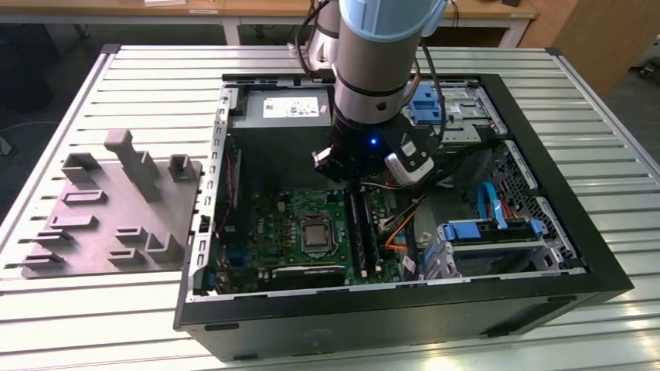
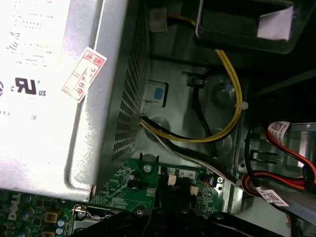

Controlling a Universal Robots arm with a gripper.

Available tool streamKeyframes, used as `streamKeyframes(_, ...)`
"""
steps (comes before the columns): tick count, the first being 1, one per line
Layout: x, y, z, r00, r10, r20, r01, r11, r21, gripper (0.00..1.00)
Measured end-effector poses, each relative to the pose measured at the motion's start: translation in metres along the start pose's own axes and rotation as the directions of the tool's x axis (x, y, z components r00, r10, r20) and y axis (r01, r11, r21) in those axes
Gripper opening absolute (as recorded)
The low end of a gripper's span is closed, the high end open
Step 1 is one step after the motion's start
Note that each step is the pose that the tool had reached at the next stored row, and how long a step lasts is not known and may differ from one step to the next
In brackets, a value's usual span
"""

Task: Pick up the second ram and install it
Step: 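Press down the second ram until it locks into place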

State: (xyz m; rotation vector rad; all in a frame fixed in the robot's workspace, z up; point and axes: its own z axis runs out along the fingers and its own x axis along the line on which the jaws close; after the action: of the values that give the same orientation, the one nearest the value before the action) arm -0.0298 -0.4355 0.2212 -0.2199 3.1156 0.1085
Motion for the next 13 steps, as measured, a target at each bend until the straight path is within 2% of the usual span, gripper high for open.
streamKeyframes(13, 0.0001, -0.0002, 0.0037, 1.0000, 0.000, 0.0001, 0.000, 1.0000, -0.0001, 0.10)
